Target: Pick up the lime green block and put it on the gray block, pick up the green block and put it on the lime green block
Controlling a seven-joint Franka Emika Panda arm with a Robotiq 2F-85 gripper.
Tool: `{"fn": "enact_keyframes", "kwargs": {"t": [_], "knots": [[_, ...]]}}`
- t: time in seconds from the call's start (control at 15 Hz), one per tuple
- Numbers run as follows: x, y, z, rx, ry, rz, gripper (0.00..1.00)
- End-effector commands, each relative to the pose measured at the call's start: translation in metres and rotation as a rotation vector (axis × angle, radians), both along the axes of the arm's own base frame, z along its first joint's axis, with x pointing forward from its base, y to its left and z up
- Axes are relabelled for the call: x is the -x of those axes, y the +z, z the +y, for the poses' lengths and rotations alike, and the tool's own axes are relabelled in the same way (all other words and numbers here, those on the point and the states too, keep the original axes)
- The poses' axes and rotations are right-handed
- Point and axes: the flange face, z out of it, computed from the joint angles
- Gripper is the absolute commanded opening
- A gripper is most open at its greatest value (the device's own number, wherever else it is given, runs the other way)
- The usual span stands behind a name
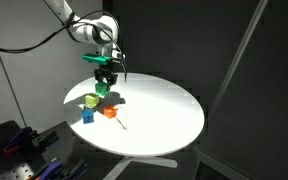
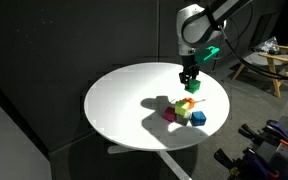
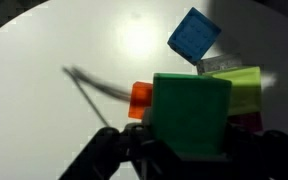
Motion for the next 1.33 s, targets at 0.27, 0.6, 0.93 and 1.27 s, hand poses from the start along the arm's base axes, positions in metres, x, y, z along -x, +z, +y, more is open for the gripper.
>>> {"fn": "enact_keyframes", "kwargs": {"t": [0.27, 0.6, 0.93, 1.27], "knots": [[0.011, 0.01, 0.038, 0.012, 0.16, 0.005, 0.31], [0.018, 0.001, 0.058, 0.013, 0.234, 0.015, 0.31], [0.023, -0.006, 0.071, 0.022, 0.269, 0.022, 0.31], [0.022, -0.011, 0.078, 0.031, 0.274, 0.004, 0.31]]}}
